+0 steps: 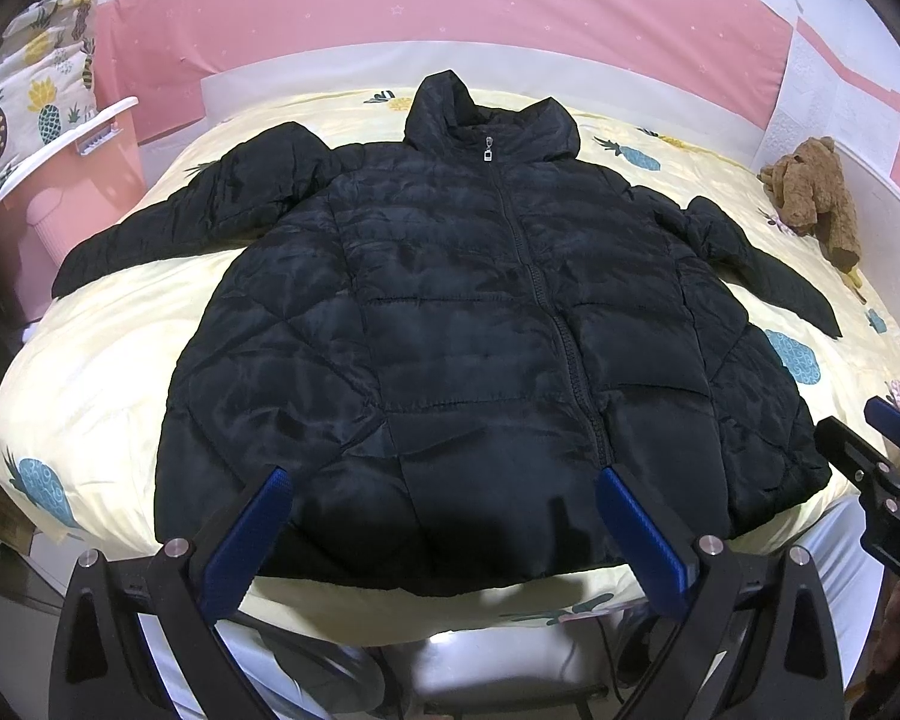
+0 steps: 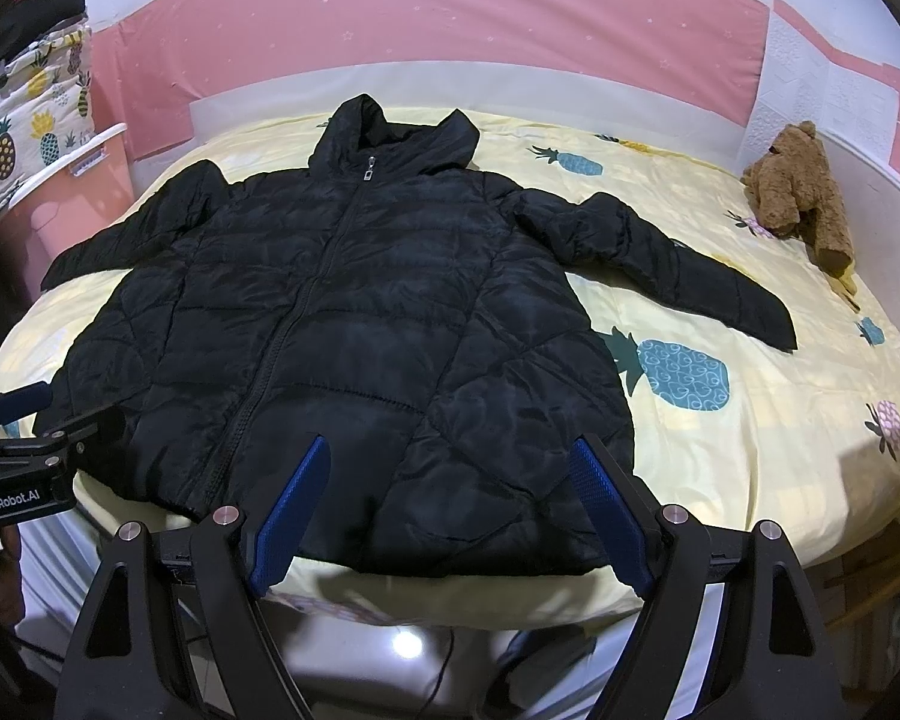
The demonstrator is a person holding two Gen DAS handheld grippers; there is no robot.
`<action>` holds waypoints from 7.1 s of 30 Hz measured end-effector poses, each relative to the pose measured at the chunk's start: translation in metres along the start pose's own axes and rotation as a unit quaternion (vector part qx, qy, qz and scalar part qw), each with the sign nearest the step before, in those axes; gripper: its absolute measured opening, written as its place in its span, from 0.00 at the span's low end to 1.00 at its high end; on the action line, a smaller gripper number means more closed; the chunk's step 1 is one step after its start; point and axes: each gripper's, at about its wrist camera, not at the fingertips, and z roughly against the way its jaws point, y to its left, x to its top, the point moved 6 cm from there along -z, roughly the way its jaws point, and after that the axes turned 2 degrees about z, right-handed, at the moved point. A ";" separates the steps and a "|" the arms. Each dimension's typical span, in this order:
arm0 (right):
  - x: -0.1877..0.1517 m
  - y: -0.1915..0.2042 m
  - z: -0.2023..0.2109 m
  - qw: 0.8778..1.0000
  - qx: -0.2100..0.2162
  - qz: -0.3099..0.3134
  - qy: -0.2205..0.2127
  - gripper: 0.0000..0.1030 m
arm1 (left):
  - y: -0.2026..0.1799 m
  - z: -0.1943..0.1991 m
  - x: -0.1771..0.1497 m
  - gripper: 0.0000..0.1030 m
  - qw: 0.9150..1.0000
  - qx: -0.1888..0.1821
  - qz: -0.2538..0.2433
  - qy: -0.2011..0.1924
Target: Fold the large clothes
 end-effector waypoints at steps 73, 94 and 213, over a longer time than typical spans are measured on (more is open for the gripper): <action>0.088 0.038 -0.096 0.996 0.054 0.065 -0.002 0.80 | 0.147 -0.082 0.103 0.91 0.992 0.037 0.120 -0.022; 0.137 0.056 -0.227 0.994 0.048 0.089 0.050 0.80 | 0.374 -0.200 0.174 0.80 0.953 0.111 0.279 -0.051; 0.110 -0.088 -0.121 0.998 0.038 -0.049 -0.018 0.55 | 0.021 -0.088 0.180 0.50 0.994 -0.074 0.017 -0.077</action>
